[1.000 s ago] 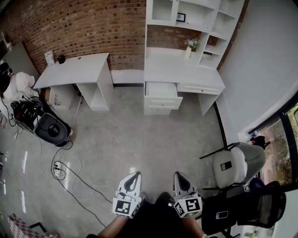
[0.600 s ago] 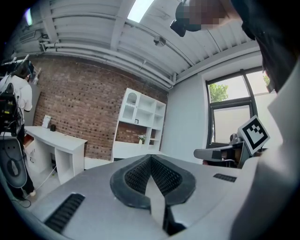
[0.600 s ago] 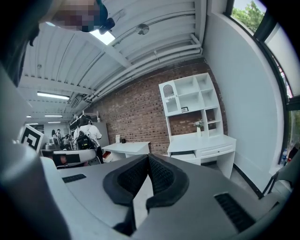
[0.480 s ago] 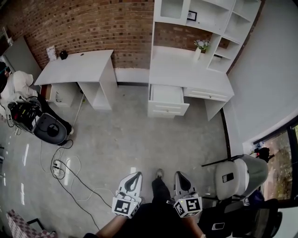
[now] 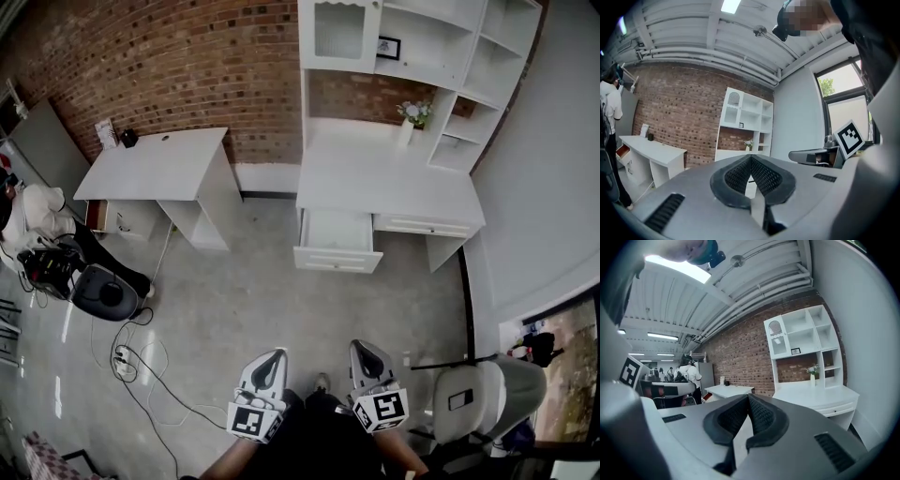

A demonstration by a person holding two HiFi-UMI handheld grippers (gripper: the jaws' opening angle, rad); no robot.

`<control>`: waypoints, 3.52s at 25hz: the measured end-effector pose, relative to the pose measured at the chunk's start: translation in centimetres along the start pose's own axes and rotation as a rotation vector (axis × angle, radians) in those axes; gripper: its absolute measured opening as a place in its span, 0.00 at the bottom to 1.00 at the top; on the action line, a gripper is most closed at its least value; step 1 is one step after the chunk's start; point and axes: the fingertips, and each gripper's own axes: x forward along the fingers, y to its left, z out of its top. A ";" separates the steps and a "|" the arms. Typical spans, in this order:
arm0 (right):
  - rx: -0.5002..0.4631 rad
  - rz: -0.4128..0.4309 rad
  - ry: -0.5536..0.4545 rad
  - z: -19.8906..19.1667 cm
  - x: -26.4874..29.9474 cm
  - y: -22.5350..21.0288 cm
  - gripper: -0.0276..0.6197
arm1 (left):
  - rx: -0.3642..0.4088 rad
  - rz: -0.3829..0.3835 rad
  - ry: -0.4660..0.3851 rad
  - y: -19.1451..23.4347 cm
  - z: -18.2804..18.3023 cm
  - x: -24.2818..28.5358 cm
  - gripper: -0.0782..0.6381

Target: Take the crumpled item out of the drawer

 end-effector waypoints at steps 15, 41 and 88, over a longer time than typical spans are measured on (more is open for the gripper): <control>-0.001 -0.050 0.093 0.5 18.6 -11.0 0.06 | -0.062 -0.064 0.007 9.1 0.3 19.6 0.13; -0.105 0.109 0.453 -8.2 46.4 -24.9 0.06 | -0.127 -0.014 0.064 22.9 2.6 43.5 0.13; -0.209 0.503 1.364 -52.7 53.8 -33.0 0.33 | -0.242 0.115 0.316 27.4 -9.7 57.5 0.13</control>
